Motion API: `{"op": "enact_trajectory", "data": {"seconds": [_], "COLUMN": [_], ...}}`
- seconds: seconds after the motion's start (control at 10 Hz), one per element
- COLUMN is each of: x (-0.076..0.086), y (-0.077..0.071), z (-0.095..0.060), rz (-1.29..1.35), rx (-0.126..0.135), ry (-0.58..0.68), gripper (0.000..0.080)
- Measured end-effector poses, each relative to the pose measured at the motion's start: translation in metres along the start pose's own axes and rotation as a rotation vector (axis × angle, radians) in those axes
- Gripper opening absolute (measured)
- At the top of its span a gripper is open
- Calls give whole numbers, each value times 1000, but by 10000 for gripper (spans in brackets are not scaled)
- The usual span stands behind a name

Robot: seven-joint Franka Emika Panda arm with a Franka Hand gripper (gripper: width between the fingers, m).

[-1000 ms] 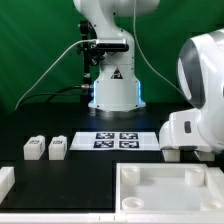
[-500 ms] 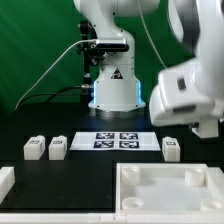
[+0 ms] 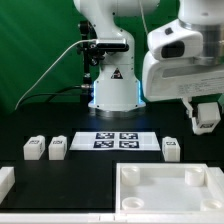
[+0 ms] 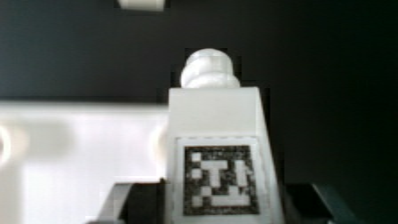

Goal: Assemble one leg

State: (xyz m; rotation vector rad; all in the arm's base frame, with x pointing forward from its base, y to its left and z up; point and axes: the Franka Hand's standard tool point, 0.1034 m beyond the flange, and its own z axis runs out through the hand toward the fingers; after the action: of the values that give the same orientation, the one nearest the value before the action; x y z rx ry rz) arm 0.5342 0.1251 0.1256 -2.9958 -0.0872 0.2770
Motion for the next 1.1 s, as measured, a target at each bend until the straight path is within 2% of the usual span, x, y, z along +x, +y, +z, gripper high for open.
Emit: {"op": "enact_trajectory", "data": {"seconds": [0.1, 0.2, 0.3, 0.4, 0.6, 0.7, 0.8, 0.9, 1.0, 1.1], "x": [25, 54, 66, 66, 68, 64, 67, 68, 72, 80], "y": [15, 29, 32, 29, 35, 35, 31, 17, 15, 20], "z": [-16, -30, -32, -26, -29, -23, -24, -13, -1, 2], "rz": [-32, -57, -58, -27, -31, -31, -10, -17, -38, -37], "rx": [-3, -11, -15, 4, -26, -26, -17, -14, -30, -44], "ry": [95, 256, 371, 446, 658, 647, 680, 725, 718, 727], "gripper": [291, 291, 291, 291, 291, 291, 291, 292, 292, 292]}}
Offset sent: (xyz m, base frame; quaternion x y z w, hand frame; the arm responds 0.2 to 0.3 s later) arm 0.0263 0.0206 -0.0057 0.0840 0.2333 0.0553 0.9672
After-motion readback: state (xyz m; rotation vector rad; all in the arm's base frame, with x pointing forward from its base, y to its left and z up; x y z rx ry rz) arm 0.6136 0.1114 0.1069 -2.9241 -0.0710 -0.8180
